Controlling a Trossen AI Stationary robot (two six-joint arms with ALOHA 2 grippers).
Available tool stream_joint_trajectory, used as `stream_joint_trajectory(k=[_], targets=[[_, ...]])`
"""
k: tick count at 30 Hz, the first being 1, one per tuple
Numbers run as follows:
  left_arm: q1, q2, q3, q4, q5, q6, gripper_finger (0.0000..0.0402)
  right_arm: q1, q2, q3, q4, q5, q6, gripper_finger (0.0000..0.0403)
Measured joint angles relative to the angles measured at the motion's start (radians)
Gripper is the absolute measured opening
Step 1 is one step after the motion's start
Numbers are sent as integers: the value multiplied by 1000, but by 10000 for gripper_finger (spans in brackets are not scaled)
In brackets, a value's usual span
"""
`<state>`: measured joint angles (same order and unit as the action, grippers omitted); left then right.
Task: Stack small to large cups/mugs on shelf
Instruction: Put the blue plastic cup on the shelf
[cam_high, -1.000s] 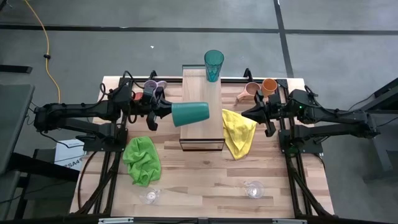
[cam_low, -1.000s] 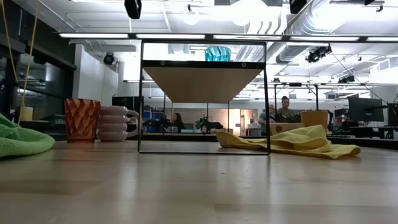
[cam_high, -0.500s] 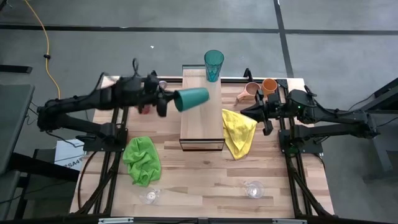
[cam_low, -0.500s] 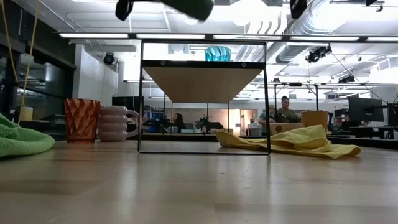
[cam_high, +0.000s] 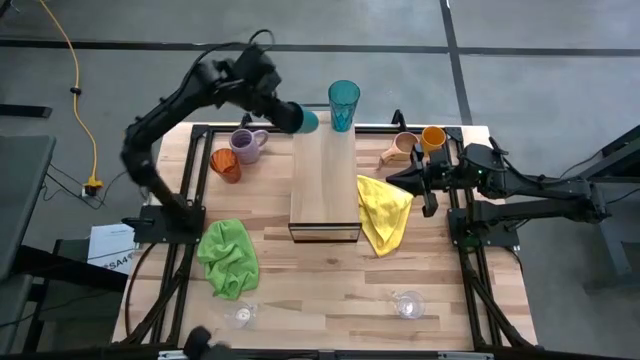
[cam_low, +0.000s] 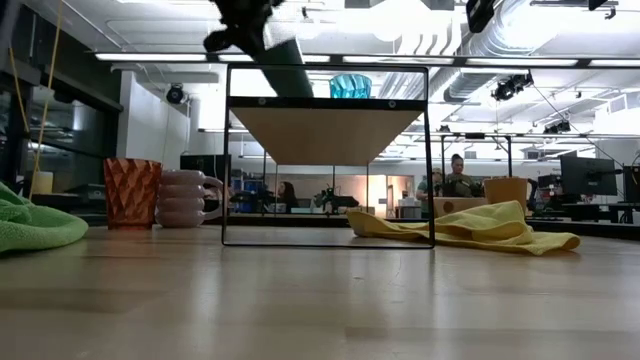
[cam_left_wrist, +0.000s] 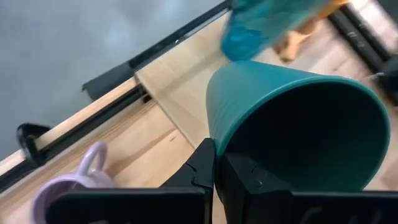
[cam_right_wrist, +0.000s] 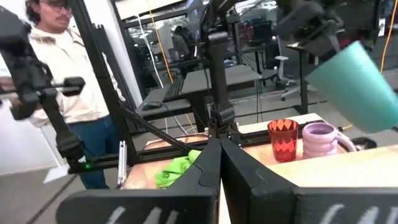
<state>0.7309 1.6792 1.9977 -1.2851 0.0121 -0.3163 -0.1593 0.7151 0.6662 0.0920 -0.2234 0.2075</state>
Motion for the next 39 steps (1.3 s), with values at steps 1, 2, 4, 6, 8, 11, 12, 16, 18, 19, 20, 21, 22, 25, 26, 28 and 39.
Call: stream_joint_trajectory(k=[1,2,4,6,8,11,12,16,18,19,20,21,22,25,26,28,39], targets=[[9,37,43,-27,3,3,0,0,0,0,-2,7,11,0],[16,73,85,-58,7,6,0,0,0,0,-6,10,23,0],[29,141,159,-125,22,7,0,0,0,0,-13,11,32,0],[37,199,218,-167,35,6,0,0,0,0,-26,11,41,0],[38,245,263,-194,40,5,0,0,0,0,-40,12,53,0],[42,293,305,-193,40,-4,0,0,0,0,-59,12,66,0],[42,305,313,-191,37,-8,0,0,0,0,-61,12,72,0],[48,333,318,-177,12,-28,0,0,0,0,-63,12,80,0],[50,343,318,-194,0,-29,0,0,0,0,-63,12,81,0],[51,348,318,-196,-4,-30,0,0,0,0,-63,12,81,0],[55,349,318,-194,-3,-30,0,0,0,0,-63,12,81,0],[58,349,318,-196,-5,-30,0,0,0,0,-63,12,81,0],[61,349,318,-193,-4,-30,0,0,0,0,-63,12,81,0],[61,350,318,-173,-2,-32,0,0,0,0,-63,12,83,0],[61,350,318,-170,-2,-32,0,0,0,0,-63,12,84,0],[61,350,318,-170,-2,-31,0,0,0,0,-63,12,83,0],[61,350,318,-149,-5,-21,14,0,0,0,-67,12,83,0]])
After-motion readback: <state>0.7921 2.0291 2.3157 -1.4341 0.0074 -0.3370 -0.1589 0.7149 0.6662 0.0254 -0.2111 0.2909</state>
